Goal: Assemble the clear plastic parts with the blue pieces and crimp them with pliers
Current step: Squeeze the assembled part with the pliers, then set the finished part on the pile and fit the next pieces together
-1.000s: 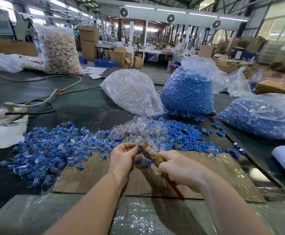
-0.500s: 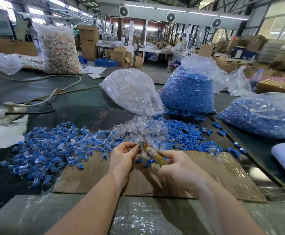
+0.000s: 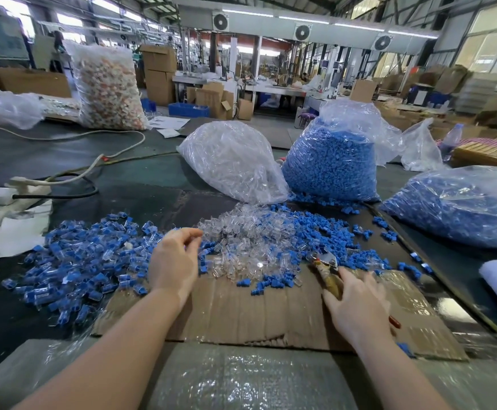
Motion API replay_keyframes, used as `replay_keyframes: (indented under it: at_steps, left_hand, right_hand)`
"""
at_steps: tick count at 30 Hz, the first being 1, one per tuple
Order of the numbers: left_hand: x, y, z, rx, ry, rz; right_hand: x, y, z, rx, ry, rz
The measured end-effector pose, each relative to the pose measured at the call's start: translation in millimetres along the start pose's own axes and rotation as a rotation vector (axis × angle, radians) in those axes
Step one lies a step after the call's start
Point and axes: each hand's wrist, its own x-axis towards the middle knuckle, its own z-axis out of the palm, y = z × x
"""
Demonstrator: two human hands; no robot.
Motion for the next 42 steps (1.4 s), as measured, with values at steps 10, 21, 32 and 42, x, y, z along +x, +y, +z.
replay_keyframes:
  at_steps: [10, 21, 32, 42]
  left_hand:
    - [8.9, -24.1, -7.1, 0.462, 0.002, 0.130]
    - [-40.1, 18.5, 28.0, 0.051, -0.353, 0.271]
    - [-51.8, 21.3, 40.4, -0.323, -0.496, 0.119]
    - [-45.9, 18.9, 33.0, -0.682, -0.491, -0.112]
  right_hand:
    - [-2.9, -7.1, 3.2, -0.175, 0.105, -0.074]
    - [-0.9, -30.4, 23.3, 0.001, 0.163, -0.287]
    - [-10.3, -47.2, 12.5, 0.383, 0.107, -0.495]
    - [-13.3, -66.0, 13.0, 0.628, -0.009, -0.465]
